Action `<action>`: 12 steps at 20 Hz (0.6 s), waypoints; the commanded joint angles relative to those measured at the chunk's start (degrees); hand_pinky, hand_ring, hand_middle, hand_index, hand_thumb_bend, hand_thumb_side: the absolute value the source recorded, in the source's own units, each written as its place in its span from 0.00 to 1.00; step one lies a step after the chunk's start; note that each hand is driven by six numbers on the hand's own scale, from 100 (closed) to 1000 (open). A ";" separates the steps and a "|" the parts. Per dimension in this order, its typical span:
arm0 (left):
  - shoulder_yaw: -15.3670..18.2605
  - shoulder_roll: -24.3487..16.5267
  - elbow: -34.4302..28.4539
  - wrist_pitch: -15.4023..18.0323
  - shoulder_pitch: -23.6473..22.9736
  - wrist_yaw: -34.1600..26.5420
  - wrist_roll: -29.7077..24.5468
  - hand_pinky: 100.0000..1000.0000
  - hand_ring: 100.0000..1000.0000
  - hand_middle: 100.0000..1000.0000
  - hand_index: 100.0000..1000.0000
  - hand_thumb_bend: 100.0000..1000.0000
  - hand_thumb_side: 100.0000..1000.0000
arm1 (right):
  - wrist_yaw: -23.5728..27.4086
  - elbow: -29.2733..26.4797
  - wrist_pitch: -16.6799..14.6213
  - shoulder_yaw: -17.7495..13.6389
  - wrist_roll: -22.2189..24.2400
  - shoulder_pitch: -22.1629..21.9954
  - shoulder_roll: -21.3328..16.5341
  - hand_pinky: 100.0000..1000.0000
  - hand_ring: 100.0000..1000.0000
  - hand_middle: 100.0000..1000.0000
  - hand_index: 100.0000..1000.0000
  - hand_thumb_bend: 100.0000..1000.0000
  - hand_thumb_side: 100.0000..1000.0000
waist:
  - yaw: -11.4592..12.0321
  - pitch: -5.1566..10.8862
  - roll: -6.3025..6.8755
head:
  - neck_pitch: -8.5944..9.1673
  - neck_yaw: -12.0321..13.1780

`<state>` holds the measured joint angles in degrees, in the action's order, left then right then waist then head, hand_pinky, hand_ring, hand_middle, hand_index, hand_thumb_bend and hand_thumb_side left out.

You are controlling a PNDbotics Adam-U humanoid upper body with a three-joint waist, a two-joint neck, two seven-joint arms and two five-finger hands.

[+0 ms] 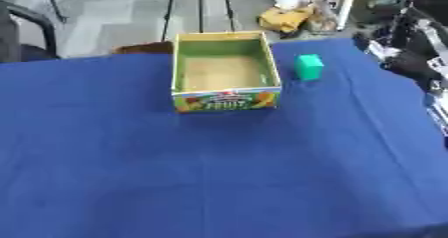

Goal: Pick up objects on the table and place them in the box.

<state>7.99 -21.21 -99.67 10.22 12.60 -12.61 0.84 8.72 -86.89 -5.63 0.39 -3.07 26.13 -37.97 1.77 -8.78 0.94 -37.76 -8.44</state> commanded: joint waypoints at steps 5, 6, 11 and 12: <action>0.20 -1.00 -0.97 -0.15 0.71 0.14 0.14 0.65 0.72 0.67 0.79 0.48 0.65 | -0.57 -0.39 0.13 -0.46 0.33 0.60 -1.40 0.53 0.56 0.67 0.83 0.40 0.24 | 0.16 0.85 -0.29 | -0.36 -0.20; 0.20 -0.99 -0.97 -0.15 0.71 0.14 0.13 0.65 0.72 0.67 0.79 0.48 0.65 | -0.59 -0.36 0.15 -0.45 0.38 0.59 -1.41 0.53 0.56 0.67 0.83 0.40 0.24 | 0.16 0.82 -0.30 | -0.33 -0.20; 0.16 -1.09 -0.96 -0.17 0.78 0.17 0.10 0.65 0.72 0.67 0.79 0.49 0.65 | -1.29 0.22 0.50 0.03 1.59 0.70 -2.54 0.54 0.57 0.69 0.85 0.41 0.21 | 0.27 0.76 -0.41 | -0.23 -0.48; 0.12 -1.11 -0.95 -0.18 0.79 0.16 0.07 0.65 0.72 0.67 0.79 0.49 0.65 | -1.80 0.57 0.62 0.35 2.55 0.90 -3.22 0.55 0.60 0.73 0.87 0.41 0.20 | 0.36 0.76 -0.44 | -0.18 -0.58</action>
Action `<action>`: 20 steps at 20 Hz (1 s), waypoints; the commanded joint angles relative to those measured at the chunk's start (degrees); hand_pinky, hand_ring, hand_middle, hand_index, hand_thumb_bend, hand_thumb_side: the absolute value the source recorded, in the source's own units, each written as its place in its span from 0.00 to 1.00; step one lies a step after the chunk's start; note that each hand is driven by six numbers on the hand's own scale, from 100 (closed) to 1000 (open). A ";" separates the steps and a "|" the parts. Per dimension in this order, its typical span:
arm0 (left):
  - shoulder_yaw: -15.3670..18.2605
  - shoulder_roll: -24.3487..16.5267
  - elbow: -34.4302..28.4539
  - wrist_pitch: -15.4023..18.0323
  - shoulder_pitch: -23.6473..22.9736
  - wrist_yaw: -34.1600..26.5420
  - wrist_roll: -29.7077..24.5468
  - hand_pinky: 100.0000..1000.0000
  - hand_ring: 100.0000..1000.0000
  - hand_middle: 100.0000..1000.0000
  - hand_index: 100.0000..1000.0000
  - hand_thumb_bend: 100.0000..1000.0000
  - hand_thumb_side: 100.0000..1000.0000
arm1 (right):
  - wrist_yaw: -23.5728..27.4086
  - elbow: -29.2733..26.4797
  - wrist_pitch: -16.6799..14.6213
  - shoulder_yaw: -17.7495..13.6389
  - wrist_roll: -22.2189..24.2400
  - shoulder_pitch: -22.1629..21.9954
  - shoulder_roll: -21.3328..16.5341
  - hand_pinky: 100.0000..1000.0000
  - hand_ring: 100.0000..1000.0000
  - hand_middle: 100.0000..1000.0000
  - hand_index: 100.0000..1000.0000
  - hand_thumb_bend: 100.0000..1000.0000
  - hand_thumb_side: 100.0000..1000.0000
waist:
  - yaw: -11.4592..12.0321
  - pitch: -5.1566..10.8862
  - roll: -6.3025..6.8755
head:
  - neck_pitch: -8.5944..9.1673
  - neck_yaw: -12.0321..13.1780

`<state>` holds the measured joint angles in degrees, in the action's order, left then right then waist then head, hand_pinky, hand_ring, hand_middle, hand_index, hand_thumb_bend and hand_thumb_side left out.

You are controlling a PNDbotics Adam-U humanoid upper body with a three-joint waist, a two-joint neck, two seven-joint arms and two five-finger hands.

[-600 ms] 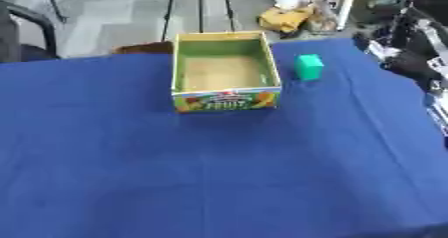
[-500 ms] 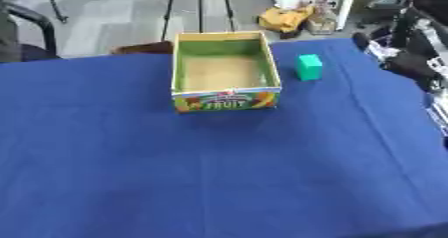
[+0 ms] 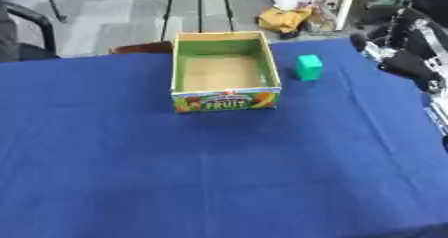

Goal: Pick up objects on the table and place them in the box.

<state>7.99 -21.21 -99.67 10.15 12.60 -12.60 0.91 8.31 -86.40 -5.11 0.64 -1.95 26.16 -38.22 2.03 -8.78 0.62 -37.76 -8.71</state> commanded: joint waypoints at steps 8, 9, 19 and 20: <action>-0.47 -1.58 -0.81 -0.29 0.74 0.20 -0.57 0.65 0.72 0.67 0.79 0.48 0.66 | -17.92 9.90 0.66 2.70 17.47 9.87 -12.02 0.63 0.73 0.79 0.89 0.32 0.02 | 1.32 0.88 -0.65 | 0.17 -1.38; -0.58 -1.67 -0.80 -0.33 0.78 0.25 -0.66 0.65 0.72 0.67 0.79 0.49 0.65 | -21.02 12.06 0.54 2.95 18.92 11.58 -12.44 0.64 0.74 0.80 0.89 0.40 0.01 | 1.62 0.87 -0.78 | 0.21 -1.61; -1.69 -2.74 -0.86 -0.54 1.79 0.12 -1.83 0.66 0.72 0.67 0.79 0.49 0.65 | -49.51 32.17 -2.39 2.55 24.57 23.92 -9.43 0.67 0.83 0.83 0.88 0.34 0.00 | 6.24 -0.07 -1.88 | 0.71 -3.41; -1.77 -2.82 -0.87 -0.56 1.89 0.11 -1.91 0.66 0.72 0.67 0.79 0.49 0.65 | -51.18 33.52 -2.55 2.18 24.38 24.74 -9.00 0.67 0.83 0.83 0.87 0.34 0.00 | 6.70 -0.20 -1.98 | 0.76 -3.69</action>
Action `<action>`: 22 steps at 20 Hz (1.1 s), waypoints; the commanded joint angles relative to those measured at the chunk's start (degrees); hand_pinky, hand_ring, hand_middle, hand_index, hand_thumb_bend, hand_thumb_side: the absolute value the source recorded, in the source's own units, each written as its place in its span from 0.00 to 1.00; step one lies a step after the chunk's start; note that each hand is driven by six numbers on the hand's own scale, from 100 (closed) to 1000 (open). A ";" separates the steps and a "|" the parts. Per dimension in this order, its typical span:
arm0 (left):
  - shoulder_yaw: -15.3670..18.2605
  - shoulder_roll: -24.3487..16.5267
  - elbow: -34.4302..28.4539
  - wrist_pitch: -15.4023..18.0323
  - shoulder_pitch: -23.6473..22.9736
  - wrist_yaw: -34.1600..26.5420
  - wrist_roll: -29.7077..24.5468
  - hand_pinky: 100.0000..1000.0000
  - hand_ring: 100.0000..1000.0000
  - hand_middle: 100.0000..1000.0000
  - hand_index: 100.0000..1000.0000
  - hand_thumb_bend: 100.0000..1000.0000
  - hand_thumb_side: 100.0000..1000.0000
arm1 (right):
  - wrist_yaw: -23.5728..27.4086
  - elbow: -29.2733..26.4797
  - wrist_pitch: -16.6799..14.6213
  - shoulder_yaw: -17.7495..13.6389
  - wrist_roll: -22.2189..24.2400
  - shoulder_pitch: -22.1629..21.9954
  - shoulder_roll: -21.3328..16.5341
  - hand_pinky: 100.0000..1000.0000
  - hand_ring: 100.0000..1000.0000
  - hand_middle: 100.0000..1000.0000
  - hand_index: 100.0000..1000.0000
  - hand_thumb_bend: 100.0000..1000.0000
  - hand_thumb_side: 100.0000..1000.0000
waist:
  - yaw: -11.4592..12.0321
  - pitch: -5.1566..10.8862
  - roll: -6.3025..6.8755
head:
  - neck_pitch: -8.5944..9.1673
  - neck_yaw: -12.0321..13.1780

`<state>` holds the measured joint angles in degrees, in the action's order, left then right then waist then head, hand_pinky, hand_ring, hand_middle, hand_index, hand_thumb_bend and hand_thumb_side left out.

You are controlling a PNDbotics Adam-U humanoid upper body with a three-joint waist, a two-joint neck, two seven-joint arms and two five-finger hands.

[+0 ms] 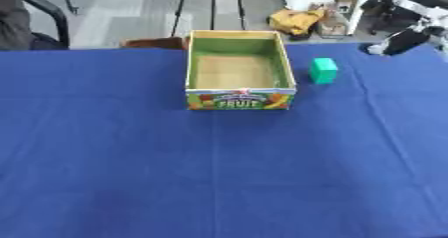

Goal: Pick up objects on the table and place them in the box.

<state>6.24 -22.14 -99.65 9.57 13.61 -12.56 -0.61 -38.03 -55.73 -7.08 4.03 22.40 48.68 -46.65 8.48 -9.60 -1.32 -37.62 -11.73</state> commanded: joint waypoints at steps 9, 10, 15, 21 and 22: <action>-0.45 -1.69 -1.00 -0.03 1.57 -0.20 -0.97 0.66 0.72 0.67 0.79 0.49 0.66 | -10.76 9.35 -1.24 -3.00 -1.56 6.04 1.82 0.67 0.82 0.82 0.87 0.32 0.00 | 3.04 -0.81 0.04 | 0.67 -2.22; -0.47 -1.65 -1.04 -0.02 1.67 -0.23 -1.01 0.66 0.72 0.67 0.79 0.49 0.66 | -10.79 9.74 -1.28 -3.10 -1.55 6.19 2.09 0.67 0.82 0.82 0.87 0.32 0.00 | 3.30 -1.04 0.14 | 0.71 -2.37; -0.52 -1.33 -1.15 -0.02 2.07 -0.38 -1.14 0.66 0.72 0.67 0.79 0.49 0.66 | -11.77 11.45 -0.87 -3.39 -1.64 6.37 2.85 0.67 0.82 0.81 0.87 0.30 0.00 | 4.50 -1.96 0.39 | 0.84 -3.25; -0.52 -0.93 -1.16 0.00 2.09 -0.54 -1.21 0.66 0.72 0.67 0.80 0.49 0.66 | -12.58 12.69 -0.74 -3.48 -1.18 6.15 3.39 0.66 0.82 0.81 0.87 0.28 0.00 | 5.32 -2.81 0.80 | 0.86 -3.55; -0.52 -0.89 -1.16 0.01 2.08 -0.55 -1.22 0.66 0.72 0.67 0.80 0.49 0.66 | -12.62 12.81 -0.72 -3.51 -1.13 6.09 3.39 0.66 0.82 0.81 0.87 0.28 0.00 | 5.41 -2.94 0.88 | 0.86 -3.45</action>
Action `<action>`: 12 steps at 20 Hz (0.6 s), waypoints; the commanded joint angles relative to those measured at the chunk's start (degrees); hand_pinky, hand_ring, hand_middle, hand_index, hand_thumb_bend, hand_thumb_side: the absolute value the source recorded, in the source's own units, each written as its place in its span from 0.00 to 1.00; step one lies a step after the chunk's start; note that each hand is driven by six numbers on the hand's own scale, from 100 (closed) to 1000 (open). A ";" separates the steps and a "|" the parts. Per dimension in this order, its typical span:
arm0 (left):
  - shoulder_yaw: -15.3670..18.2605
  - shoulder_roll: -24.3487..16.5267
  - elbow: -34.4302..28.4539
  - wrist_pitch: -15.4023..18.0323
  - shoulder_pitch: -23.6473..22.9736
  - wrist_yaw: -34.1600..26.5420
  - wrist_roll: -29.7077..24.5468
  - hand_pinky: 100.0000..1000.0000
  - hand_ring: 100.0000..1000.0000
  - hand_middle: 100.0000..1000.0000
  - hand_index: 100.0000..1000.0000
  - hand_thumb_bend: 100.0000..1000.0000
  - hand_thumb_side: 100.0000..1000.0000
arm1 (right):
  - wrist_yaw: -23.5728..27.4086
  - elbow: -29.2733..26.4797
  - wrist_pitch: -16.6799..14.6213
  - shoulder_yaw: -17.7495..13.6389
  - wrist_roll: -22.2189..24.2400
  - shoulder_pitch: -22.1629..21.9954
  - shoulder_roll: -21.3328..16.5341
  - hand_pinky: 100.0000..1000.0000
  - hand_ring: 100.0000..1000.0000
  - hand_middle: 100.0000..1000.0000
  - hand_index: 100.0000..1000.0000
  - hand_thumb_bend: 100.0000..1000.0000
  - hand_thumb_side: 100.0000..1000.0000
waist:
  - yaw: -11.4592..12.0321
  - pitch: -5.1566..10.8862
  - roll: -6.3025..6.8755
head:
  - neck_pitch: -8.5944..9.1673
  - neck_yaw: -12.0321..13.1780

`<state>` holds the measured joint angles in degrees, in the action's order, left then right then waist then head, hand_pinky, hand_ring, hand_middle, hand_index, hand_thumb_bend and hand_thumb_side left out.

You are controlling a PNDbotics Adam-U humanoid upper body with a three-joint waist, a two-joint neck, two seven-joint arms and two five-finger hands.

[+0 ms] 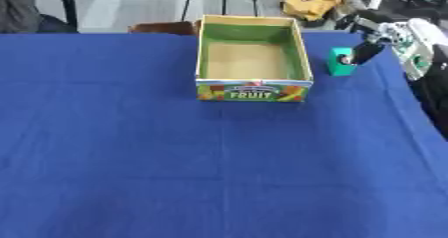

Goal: Pick up objects on the table and place them in the box.

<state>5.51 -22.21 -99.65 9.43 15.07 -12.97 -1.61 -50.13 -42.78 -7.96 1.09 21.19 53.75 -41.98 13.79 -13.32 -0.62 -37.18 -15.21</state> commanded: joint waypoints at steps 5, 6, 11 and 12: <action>0.24 -0.63 -1.15 0.13 0.45 -0.12 -0.28 0.66 0.72 0.67 0.80 0.49 0.66 | -0.71 0.45 0.51 -0.83 0.07 0.69 -1.55 0.66 0.82 0.81 0.87 0.27 0.00 | 0.55 0.24 0.49 | 0.35 -0.14; 0.27 -0.60 -1.16 0.15 0.41 -0.13 -0.28 0.66 0.72 0.67 0.80 0.49 0.66 | -0.77 0.56 0.59 -0.91 0.01 0.63 -1.64 0.66 0.82 0.81 0.87 0.27 0.00 | 0.63 0.16 0.55 | 0.30 -0.16; 0.34 -0.41 -1.18 0.18 0.30 -0.16 -0.26 0.66 0.72 0.67 0.80 0.49 0.66 | -1.19 0.87 0.98 -1.29 -0.60 0.30 -2.22 0.67 0.83 0.81 0.87 0.26 0.00 | 0.98 -0.27 0.86 | 0.29 -0.14; 0.34 -0.37 -1.18 0.18 0.28 -0.17 -0.27 0.66 0.72 0.67 0.80 0.49 0.66 | -1.31 0.91 1.06 -1.37 -0.76 0.25 -2.35 0.67 0.83 0.81 0.87 0.26 0.00 | 1.04 -0.36 0.91 | 0.25 -0.14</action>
<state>5.51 -21.71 -99.66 9.46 15.06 -13.07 -1.80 -50.98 -41.46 -7.10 0.34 20.73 53.27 -42.05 14.78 -14.54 0.19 -37.18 -15.24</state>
